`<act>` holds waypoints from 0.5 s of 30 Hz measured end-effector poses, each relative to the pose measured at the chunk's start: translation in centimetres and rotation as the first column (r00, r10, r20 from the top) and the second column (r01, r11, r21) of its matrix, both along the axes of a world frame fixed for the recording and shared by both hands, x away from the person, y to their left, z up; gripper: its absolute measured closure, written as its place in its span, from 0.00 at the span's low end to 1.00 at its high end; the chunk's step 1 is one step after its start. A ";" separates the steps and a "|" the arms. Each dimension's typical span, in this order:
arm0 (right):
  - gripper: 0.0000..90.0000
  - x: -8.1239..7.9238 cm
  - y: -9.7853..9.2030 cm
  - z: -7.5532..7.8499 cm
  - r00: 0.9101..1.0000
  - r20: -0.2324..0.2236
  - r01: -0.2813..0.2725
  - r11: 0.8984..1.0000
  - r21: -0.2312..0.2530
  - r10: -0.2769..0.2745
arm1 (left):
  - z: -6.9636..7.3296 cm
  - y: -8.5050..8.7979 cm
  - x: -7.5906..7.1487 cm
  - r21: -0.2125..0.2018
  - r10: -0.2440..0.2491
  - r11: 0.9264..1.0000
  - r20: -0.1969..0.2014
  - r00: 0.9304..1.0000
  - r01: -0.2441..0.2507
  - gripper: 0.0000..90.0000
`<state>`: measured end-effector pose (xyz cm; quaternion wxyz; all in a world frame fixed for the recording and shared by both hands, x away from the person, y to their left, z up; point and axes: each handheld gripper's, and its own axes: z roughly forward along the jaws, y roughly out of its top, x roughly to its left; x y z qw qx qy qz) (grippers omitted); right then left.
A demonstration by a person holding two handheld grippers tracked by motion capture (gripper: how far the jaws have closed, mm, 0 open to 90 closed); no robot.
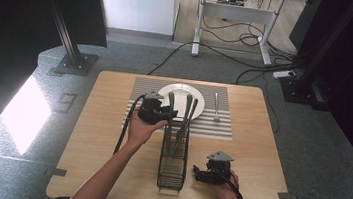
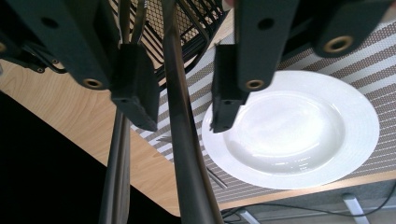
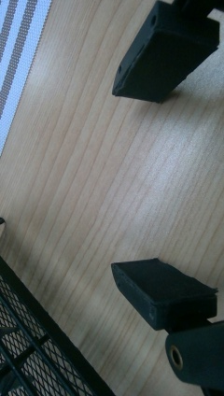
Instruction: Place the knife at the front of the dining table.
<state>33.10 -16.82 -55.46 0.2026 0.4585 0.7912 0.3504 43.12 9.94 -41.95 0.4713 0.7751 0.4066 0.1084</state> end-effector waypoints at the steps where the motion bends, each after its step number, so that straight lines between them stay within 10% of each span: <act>1: 0.15 0.0 0.0 0.0 1.000 0.000 0.000 1.000 0.000 0.000 | -0.1 0.0 0.0 0.001 -0.001 1.000 0.004 1.000 0.001 0.73; 15: 0.15 -0.1 0.0 0.0 1.000 0.000 -0.001 1.000 0.000 0.001 | -0.5 -0.1 -0.4 -0.040 -0.010 0.999 0.047 0.999 0.012 0.88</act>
